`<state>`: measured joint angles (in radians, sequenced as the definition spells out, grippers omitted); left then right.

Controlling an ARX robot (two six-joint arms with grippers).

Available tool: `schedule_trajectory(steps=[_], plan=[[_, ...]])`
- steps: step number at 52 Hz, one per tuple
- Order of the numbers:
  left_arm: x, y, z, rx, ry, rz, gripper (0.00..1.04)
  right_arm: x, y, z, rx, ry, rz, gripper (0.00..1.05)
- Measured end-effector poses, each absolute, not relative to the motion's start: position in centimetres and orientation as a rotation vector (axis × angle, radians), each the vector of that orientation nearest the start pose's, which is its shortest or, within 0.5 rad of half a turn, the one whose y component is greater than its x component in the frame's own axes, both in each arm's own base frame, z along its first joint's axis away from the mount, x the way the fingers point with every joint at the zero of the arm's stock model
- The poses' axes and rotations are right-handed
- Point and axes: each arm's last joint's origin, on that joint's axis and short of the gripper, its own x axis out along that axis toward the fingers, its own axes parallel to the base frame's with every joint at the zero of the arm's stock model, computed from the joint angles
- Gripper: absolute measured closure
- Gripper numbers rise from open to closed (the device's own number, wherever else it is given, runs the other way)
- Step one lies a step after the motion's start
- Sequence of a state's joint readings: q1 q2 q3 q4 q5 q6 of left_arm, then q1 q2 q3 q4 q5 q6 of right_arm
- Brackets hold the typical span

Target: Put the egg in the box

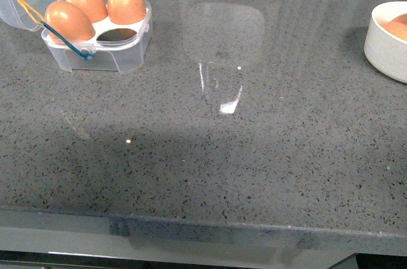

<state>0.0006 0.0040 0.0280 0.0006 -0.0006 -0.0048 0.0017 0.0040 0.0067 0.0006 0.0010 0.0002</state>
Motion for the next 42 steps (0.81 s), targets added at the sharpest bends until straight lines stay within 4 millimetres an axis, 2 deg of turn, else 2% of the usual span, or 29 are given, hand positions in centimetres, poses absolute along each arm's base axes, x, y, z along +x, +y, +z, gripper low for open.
schedule_trajectory(steps=[42], plan=[[9.62,0.01,17.28,-0.004,-0.025,0.001,0.07,9.75,0.01,16.55,0.0,-0.003,0.001,0.07]])
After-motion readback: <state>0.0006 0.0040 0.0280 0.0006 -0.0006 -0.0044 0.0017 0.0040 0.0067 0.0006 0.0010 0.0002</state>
